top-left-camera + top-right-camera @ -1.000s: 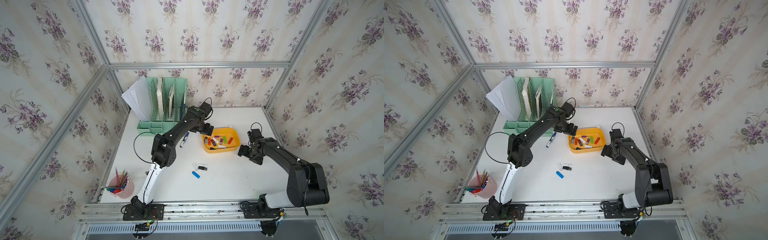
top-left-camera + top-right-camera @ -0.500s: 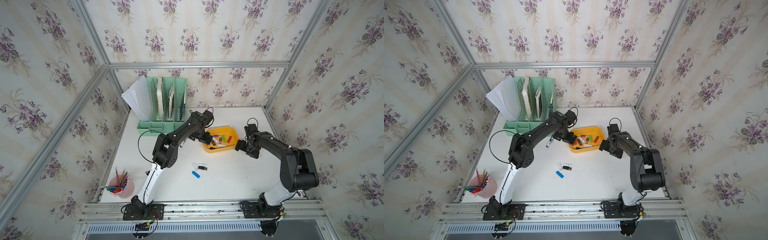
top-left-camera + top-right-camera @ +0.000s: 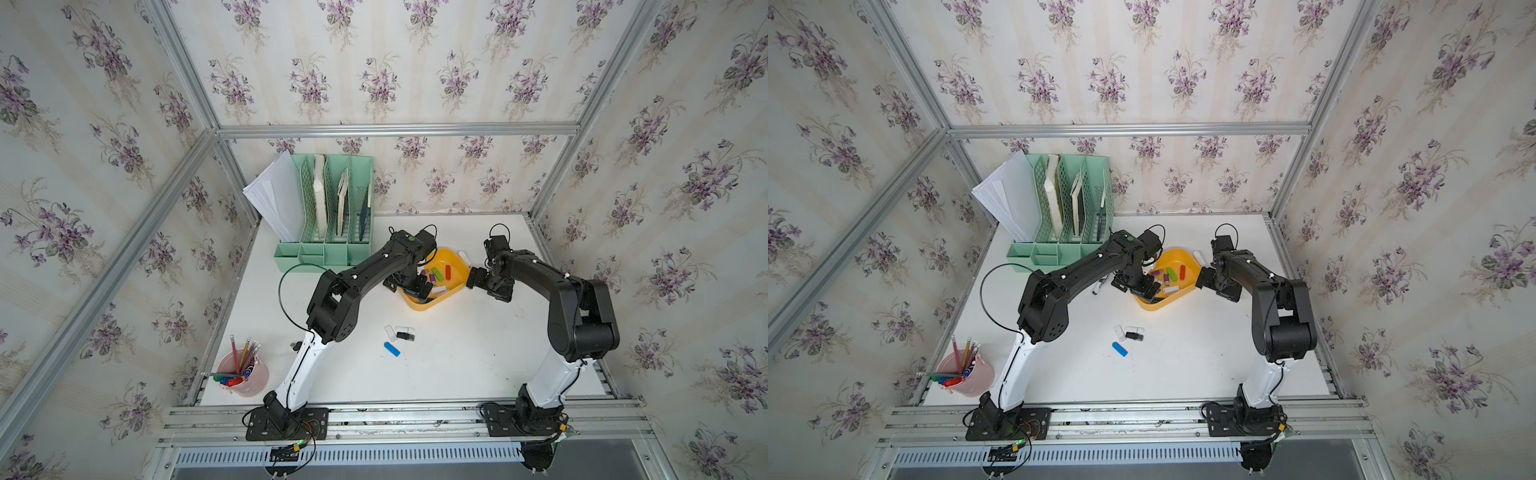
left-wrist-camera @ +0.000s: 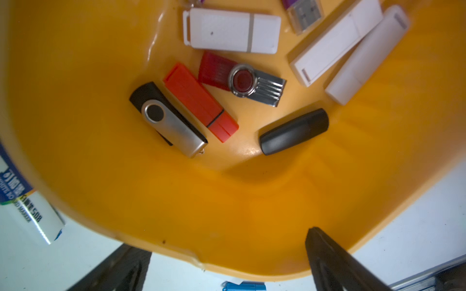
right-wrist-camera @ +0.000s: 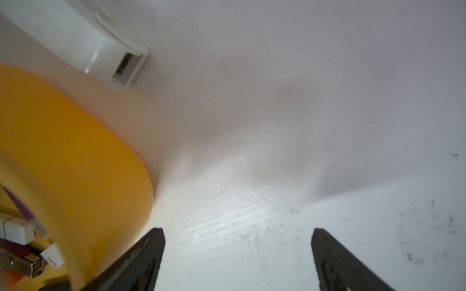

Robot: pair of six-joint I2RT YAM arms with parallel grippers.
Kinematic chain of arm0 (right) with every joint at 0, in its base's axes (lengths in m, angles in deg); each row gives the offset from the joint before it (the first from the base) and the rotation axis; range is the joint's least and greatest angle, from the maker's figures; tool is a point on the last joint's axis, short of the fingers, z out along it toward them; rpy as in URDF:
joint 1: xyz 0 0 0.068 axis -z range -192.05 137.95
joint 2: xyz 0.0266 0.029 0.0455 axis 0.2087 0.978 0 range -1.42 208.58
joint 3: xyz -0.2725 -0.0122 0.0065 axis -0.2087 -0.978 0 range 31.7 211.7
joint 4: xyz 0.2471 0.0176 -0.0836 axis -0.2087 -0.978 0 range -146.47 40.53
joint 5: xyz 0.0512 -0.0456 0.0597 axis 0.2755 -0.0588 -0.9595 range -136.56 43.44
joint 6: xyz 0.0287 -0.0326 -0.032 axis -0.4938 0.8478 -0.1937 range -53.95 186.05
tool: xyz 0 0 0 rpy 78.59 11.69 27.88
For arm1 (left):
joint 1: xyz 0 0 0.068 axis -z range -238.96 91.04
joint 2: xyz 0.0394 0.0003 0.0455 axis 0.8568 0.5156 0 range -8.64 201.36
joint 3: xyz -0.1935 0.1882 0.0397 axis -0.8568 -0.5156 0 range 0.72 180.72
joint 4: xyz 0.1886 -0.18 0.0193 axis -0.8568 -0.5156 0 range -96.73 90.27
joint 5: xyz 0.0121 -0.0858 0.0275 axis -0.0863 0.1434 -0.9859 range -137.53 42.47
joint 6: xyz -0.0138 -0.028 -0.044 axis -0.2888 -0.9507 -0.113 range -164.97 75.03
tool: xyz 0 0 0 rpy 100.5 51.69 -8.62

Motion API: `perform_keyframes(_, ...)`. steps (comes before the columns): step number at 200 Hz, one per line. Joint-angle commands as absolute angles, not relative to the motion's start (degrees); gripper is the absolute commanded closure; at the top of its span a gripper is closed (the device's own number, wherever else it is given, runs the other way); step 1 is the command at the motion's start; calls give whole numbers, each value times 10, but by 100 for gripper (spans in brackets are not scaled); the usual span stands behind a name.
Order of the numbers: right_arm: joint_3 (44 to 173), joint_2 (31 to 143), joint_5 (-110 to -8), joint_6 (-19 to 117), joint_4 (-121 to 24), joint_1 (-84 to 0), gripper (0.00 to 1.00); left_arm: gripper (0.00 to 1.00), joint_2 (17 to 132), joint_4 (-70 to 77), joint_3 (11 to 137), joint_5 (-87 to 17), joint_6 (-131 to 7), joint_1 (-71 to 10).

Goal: Put the usb flash drive into the storage box
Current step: Adjust the storage box at the center of the board, then pick up the USB flash from the center of the board.

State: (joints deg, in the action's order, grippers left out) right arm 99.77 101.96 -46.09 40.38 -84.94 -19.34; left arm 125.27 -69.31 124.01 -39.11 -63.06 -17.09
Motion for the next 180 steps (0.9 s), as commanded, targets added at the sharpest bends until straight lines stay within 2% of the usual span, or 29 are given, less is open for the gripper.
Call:
perform_keyframes(1,1017,1032,-475,410,-843,-193,5,1,1244,-695,1243,-363,-647,-166)
perform_keyframes(80,1071,1067,-490,421,-857,-194,5,1,1252,-692,1268,-337,-669,-148)
perform_keyframes(122,1048,988,-472,425,-882,-219,5,1,1215,-732,1285,-365,-665,-175)
perform_keyframes(147,1020,921,-472,413,-907,-284,7,1,1138,-720,1185,-372,-665,-217)
perform_keyframes(180,974,849,-466,353,-918,-436,11,1,1008,-666,985,-375,-666,-272)
